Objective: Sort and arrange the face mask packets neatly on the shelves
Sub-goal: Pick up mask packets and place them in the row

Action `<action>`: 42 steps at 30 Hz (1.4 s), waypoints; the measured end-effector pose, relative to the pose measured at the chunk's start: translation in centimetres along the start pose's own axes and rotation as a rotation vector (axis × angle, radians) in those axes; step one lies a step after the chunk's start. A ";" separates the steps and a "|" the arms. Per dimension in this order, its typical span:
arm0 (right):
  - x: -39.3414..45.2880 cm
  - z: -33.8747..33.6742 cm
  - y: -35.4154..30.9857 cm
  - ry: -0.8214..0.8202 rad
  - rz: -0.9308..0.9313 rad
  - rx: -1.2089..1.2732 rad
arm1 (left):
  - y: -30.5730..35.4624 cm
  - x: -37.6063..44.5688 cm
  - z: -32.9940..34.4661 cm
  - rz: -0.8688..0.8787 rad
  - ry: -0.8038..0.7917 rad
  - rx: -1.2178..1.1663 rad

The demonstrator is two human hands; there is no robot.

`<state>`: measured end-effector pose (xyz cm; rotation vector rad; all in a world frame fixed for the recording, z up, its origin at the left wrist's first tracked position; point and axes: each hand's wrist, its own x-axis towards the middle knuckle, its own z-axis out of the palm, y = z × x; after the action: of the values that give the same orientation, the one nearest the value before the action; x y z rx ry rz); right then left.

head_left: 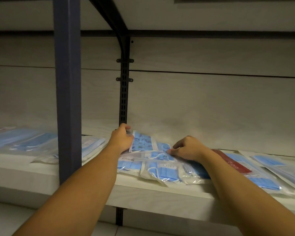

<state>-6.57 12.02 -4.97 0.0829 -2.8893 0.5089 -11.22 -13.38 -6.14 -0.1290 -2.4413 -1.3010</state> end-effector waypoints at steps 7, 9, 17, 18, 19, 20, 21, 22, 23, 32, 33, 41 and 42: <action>0.4 0.1 0.1 0.080 -0.006 0.170 | 0.5 -0.4 -0.1 -0.053 -0.055 -0.049; 0.2 -0.1 -0.1 0.072 0.014 0.223 | 0.5 -0.3 0.0 -0.060 -0.062 -0.054; -0.4 -0.2 -0.4 -0.082 0.065 0.170 | 0.0 0.1 -0.1 -0.054 -0.096 -0.072; -0.4 -0.3 -0.4 -0.068 0.072 0.194 | -0.1 0.1 -0.1 -0.050 -0.101 -0.081; -0.3 -0.3 -0.3 -0.050 0.082 0.214 | -0.2 0.2 -0.1 -0.041 -0.105 -0.091; -0.3 -0.3 -0.3 -0.026 0.097 0.229 | -0.3 0.1 -0.2 -0.033 -0.109 -0.101; -0.3 -0.3 -0.2 0.003 0.111 0.244 | -0.3 0.1 -0.2 -0.026 -0.112 -0.109; -0.1 -0.3 -0.1 0.030 0.123 0.261 | -0.3 0.0 -0.2 -0.018 -0.113 -0.115; -0.1 -0.3 0.0 0.054 0.127 0.289 | -0.2 -0.1 -0.2 -0.009 -0.115 -0.118; -0.1 -0.3 0.0 0.092 0.287 0.843 | 0.3 -0.6 -0.3 0.030 -0.069 -0.174; -0.5 -0.5 0.1 0.092 0.293 0.872 | 0.6 -0.8 -0.2 0.007 -0.043 -0.239; -3.8 -1.9 -1.2 0.118 0.287 1.087 | 3.7 -4.7 -1.9 -0.175 0.109 -0.645; -4.3 -2.3 -1.6 0.116 0.291 1.106 | 4.1 -5.3 -2.5 -0.192 0.099 -0.688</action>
<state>-1.76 11.42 -3.21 -0.1972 -2.1550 1.9860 -4.54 -12.60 -3.62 -0.0042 -1.8627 -2.1274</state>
